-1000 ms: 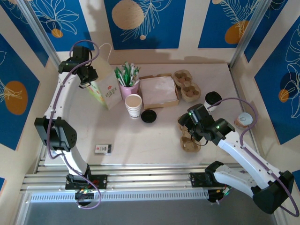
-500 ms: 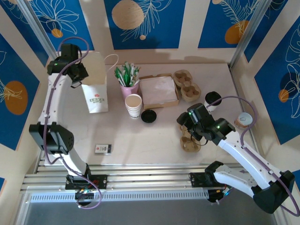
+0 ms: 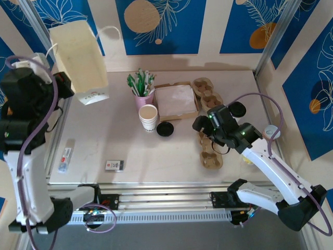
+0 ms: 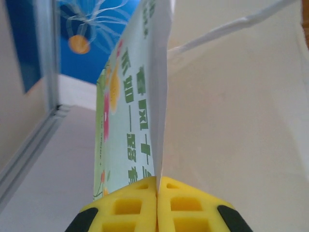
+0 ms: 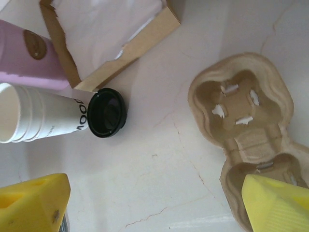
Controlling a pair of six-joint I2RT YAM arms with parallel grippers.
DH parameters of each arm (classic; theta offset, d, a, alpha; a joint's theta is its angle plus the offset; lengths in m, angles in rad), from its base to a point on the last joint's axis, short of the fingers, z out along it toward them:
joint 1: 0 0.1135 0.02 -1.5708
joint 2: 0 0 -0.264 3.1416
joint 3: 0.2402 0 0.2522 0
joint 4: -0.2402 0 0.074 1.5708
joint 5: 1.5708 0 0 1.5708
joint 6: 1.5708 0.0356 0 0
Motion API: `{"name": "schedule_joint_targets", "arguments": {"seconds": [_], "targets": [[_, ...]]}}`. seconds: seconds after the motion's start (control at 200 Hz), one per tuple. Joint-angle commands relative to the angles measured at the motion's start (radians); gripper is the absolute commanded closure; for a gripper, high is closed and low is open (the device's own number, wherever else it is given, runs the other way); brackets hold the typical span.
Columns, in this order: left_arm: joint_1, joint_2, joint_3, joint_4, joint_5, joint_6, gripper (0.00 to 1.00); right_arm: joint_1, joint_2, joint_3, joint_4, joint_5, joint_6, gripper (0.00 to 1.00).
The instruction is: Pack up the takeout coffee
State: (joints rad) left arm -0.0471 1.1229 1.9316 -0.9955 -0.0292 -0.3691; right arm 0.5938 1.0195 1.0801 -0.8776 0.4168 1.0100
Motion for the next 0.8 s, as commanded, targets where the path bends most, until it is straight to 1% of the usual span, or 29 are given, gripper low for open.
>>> {"name": "schedule_joint_targets", "arguments": {"seconds": [0.0, 0.145, 0.275, 0.35, 0.54, 0.575, 0.63, 0.73, 0.77, 0.795], "targets": [[-0.039, -0.031, -0.024, 0.041, 0.218, 0.065, 1.00, -0.013, 0.002, 0.069, -0.052, 0.029, -0.109, 0.07], [-0.106, -0.039, 0.009, -0.013, 0.330, 0.117, 1.00, -0.062, -0.024, 0.123, -0.091, 0.045, -0.162, 0.06], [-0.195, -0.007, 0.008, -0.070, 0.380, 0.184, 1.00, -0.144, -0.078, 0.141, -0.096, 0.032, -0.186, 0.06], [-0.275, 0.025, 0.003, -0.108, 0.400, 0.236, 1.00, -0.193, -0.100, 0.155, -0.095, 0.019, -0.209, 0.06], [-0.448, 0.079, 0.002, -0.181, 0.263, 0.420, 1.00, -0.300, -0.105, 0.207, -0.112, -0.010, -0.269, 0.06], [-0.487, 0.088, -0.003, -0.189, 0.260, 0.466, 1.00, -0.323, -0.105, 0.211, -0.111, -0.028, -0.279, 0.06], [-0.523, 0.094, -0.032, -0.188, 0.284, 0.530, 1.00, -0.353, -0.107, 0.210, -0.108, -0.055, -0.284, 0.06], [-0.595, 0.131, -0.051, -0.223, 0.217, 0.643, 1.00, -0.399, -0.110, 0.201, -0.092, -0.118, -0.292, 0.06], [-0.624, 0.146, -0.060, -0.247, 0.217, 0.673, 1.00, -0.411, -0.109, 0.199, -0.090, -0.136, -0.296, 0.06], [-0.640, 0.154, -0.068, -0.261, 0.236, 0.692, 1.00, -0.414, -0.108, 0.199, -0.091, -0.140, -0.298, 0.06]]}}
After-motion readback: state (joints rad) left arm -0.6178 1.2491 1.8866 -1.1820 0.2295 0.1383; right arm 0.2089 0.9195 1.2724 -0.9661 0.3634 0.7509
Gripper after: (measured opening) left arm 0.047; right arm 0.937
